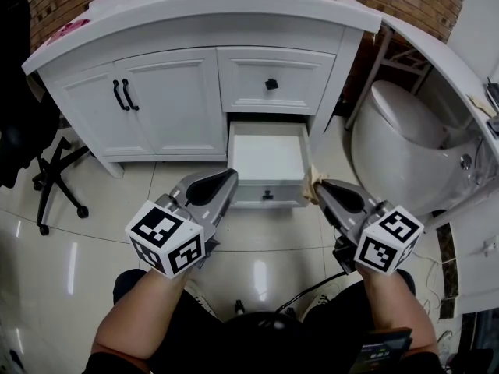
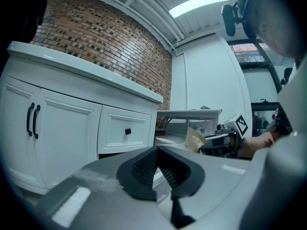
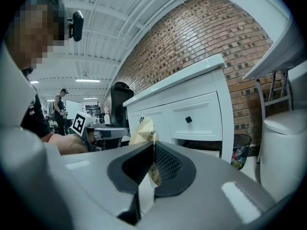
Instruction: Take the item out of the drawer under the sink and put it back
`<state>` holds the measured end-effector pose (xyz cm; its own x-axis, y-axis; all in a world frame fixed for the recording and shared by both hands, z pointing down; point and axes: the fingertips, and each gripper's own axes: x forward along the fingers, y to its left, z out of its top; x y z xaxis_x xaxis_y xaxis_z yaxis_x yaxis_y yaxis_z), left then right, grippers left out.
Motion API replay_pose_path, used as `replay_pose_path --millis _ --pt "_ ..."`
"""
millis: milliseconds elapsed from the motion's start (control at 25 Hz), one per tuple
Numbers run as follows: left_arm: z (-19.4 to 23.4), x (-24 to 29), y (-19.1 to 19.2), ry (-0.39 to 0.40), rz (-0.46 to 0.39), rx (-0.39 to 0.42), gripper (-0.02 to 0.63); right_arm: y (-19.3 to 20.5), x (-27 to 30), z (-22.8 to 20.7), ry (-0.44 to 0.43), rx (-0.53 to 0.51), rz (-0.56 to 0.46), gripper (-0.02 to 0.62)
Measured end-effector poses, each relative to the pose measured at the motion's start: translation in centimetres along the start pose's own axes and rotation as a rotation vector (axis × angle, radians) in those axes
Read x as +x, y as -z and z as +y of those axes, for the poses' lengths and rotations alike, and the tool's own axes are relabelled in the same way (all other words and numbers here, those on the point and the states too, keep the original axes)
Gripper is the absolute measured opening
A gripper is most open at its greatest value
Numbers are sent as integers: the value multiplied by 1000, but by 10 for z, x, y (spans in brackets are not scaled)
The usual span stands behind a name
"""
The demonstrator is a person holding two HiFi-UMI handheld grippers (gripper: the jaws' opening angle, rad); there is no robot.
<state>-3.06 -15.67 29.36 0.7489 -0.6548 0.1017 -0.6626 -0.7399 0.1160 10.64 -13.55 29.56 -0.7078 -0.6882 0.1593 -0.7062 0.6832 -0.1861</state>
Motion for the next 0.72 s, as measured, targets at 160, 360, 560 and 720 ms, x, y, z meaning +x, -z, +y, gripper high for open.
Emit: replay_pose_path --millis 160,360,560,720 --pt "1 0 1 -1 4 1 5 0 4 -6 28 19 17 11" --pt "3 -1 4 -7 9 0 3 -6 10 -10 35 26 23 11" --pt "6 -1 4 -4 10 -6 3 -23 15 -19 45 -20 34 11" --pt "8 1 6 -4 8 -14 3 -32 30 -25 29 -65 88 11"
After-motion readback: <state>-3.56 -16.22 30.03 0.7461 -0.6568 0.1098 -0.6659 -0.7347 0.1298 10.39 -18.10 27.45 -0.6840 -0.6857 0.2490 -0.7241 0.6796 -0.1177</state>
